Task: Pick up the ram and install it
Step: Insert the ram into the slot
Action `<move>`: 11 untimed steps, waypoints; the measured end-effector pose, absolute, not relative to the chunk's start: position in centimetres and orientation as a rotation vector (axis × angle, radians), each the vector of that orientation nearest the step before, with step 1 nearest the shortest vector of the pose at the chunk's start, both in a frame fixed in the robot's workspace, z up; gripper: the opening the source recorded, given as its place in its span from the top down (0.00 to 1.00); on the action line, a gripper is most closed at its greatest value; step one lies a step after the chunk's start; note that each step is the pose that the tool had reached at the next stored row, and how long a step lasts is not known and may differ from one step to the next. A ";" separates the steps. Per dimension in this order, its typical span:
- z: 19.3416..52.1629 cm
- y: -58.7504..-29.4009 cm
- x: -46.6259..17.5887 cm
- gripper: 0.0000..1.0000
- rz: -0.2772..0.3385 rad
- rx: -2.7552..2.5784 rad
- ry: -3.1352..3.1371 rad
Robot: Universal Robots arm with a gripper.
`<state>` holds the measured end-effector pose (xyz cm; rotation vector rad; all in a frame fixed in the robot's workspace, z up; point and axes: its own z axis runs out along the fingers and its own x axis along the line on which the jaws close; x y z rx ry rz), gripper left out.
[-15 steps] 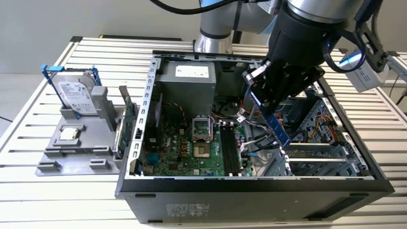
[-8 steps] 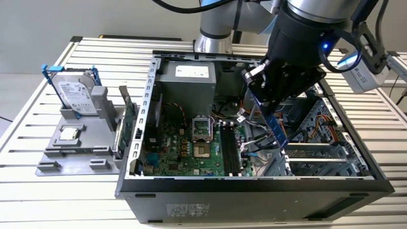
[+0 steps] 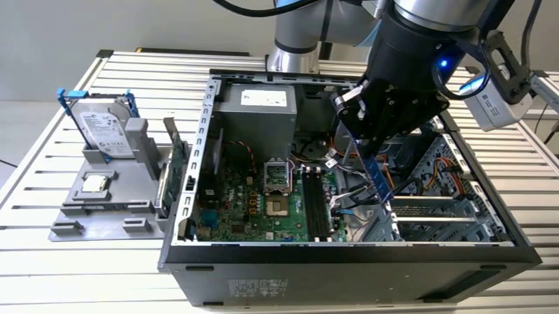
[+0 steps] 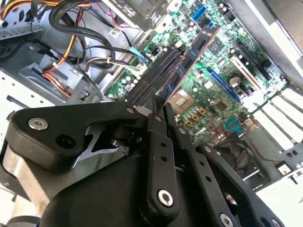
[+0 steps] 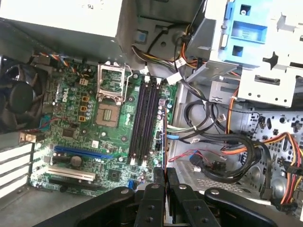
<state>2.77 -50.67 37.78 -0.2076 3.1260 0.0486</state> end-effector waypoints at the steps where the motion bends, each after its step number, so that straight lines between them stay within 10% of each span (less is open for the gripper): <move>1: 37.8 -50.7 2.8 1.00 0.048 -0.195 3.127; 11: 37.8 -50.7 2.8 1.00 0.048 -0.086 3.130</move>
